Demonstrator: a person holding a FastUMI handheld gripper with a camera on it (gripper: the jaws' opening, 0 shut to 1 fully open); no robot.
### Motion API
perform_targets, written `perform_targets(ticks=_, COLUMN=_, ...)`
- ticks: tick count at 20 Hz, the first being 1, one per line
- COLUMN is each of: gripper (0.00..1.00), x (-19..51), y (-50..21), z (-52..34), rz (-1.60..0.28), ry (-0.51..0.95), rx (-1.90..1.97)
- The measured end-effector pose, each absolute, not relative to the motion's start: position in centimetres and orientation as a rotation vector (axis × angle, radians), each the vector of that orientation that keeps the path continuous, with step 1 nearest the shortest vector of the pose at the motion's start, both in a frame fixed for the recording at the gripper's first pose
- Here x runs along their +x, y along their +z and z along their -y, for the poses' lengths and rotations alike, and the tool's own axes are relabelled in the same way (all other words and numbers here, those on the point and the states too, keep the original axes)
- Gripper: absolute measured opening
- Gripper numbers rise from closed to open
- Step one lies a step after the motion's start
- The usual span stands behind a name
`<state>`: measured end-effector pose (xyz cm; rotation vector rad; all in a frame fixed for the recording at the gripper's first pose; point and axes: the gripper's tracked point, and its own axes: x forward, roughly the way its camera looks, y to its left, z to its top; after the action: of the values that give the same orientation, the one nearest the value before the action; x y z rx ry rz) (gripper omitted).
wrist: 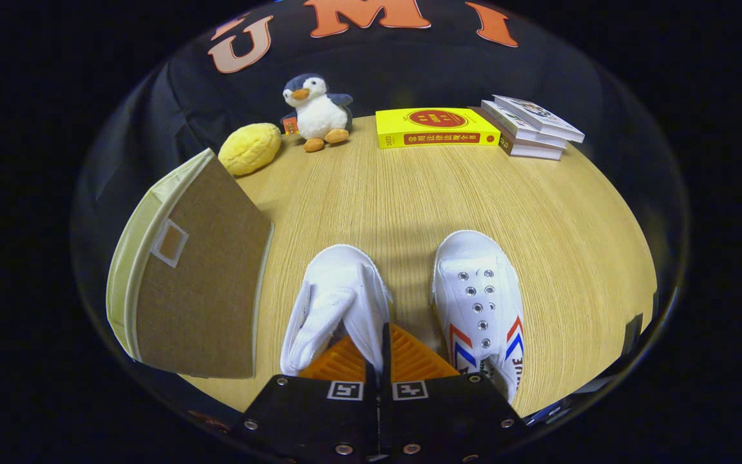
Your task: Open the storage box then place both shoes into the box .Put the left shoe in first, then the right shoe, with the right side of both shoes facing outward in a uniform manner.
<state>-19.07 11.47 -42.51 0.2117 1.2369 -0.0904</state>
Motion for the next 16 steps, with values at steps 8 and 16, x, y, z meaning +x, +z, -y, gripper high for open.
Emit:
perform_targets(ticks=8, gripper=0.02, x=-12.9, y=-31.9, z=-12.8, rz=-1.089, ry=-0.055, rx=0.266)
perform_targets(ticks=16, gripper=0.02, x=-7.3, y=-25.2, z=-20.4, rz=-1.079, ry=0.055, rx=0.343)
